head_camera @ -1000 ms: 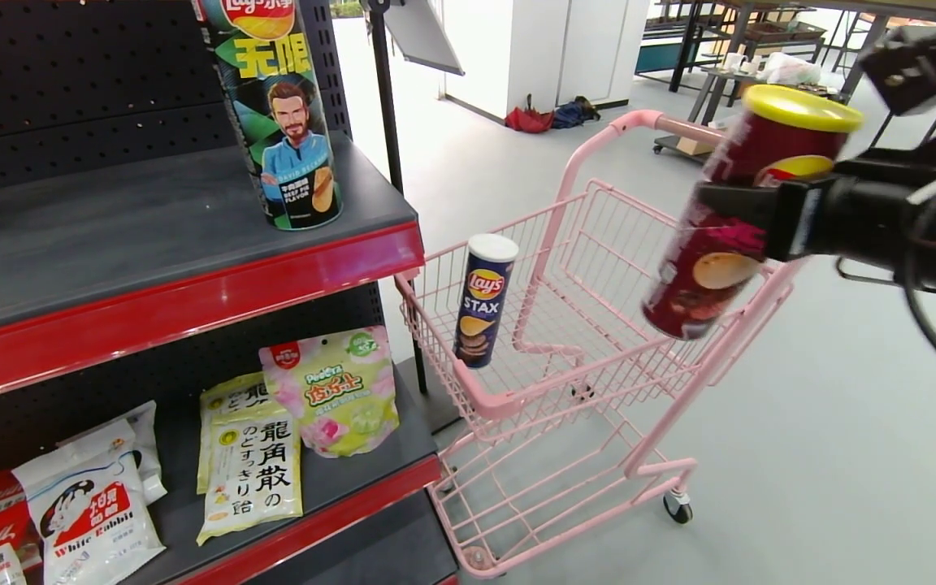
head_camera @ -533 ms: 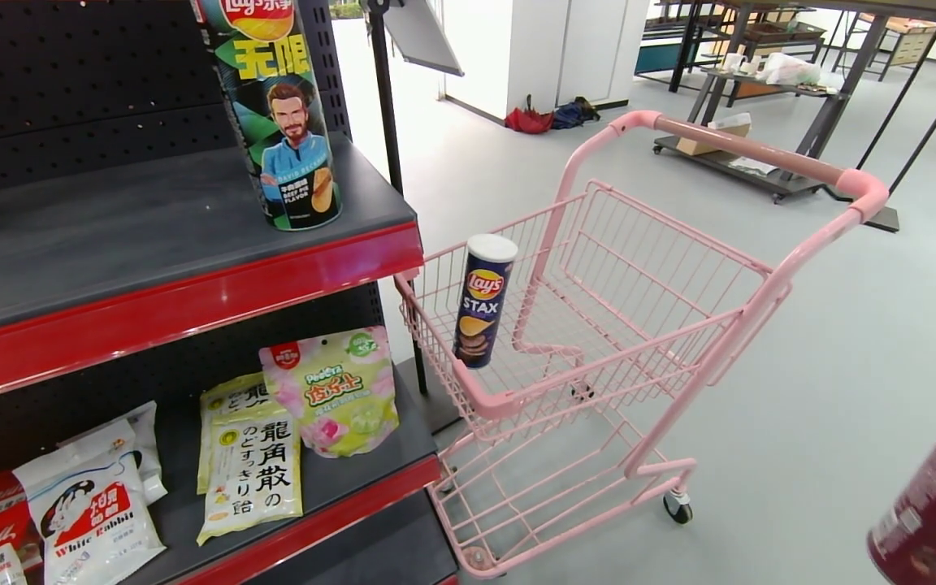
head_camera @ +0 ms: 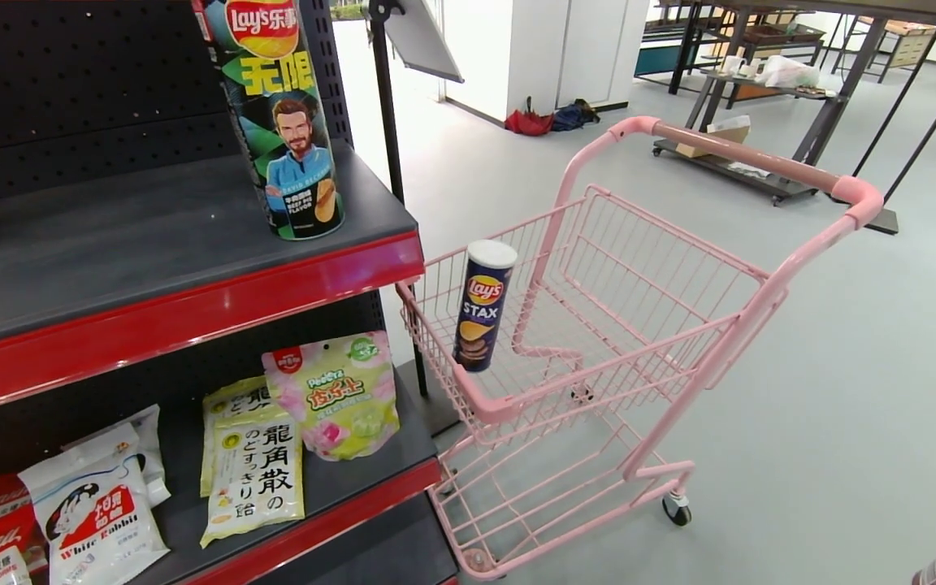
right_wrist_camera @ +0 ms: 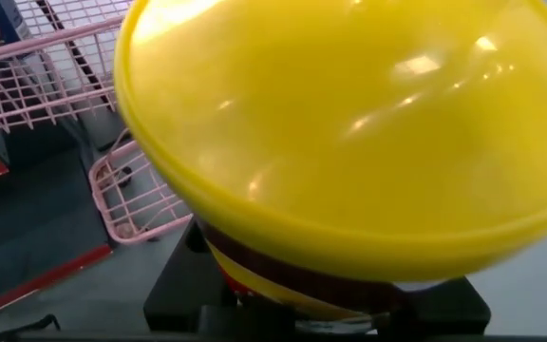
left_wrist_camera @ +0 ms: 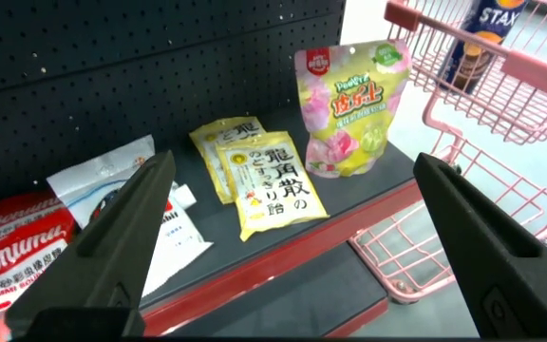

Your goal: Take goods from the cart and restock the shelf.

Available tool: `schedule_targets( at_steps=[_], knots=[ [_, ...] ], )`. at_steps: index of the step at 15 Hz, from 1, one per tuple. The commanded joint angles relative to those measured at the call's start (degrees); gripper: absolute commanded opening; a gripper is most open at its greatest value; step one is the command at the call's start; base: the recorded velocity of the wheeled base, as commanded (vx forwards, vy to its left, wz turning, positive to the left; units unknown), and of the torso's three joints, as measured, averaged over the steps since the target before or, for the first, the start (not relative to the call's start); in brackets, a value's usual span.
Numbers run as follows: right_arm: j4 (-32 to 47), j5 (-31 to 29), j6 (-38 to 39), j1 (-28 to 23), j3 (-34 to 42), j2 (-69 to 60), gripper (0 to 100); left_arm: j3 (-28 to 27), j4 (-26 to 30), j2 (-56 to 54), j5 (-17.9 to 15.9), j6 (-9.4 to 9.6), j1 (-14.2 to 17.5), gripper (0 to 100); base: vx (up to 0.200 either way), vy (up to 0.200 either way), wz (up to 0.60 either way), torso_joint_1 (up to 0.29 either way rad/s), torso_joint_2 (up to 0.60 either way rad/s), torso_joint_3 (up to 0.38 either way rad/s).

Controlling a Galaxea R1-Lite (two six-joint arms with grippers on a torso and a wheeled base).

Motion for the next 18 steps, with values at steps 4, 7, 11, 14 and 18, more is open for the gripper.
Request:
schedule_targets(
  at_steps=[4,7,11,14,18],
  knots=[
    [0.0,0.1,-0.3,0.2,0.5,0.0,0,0.0,0.0,0.0,0.0,0.0,0.0,100,0.0,0.0,0.0,0.12,-0.43,-0.322],
    [0.0,0.2,-0.4,0.5,0.6,0.4,0,0.0,0.0,0.0,0.0,0.0,0.0,100,0.0,0.0,0.0,0.167,-0.52,-0.355],
    [0.0,0.3,-0.4,0.5,0.8,0.6,0,0.0,0.0,0.0,0.0,0.0,0.0,100,0.0,0.0,0.0,0.184,-0.56,-0.369],
    [-0.1,0.4,-0.7,0.5,0.9,1.0,0,0.0,0.0,0.0,0.0,0.0,0.0,100,0.0,0.0,0.0,0.215,-0.59,-0.372],
    [-0.1,1.3,-1.5,0.5,1.1,1.0,0,0.0,0.0,0.0,0.0,0.0,0.0,100,0.0,0.0,0.0,0.194,-0.5,-0.304]
  ],
)
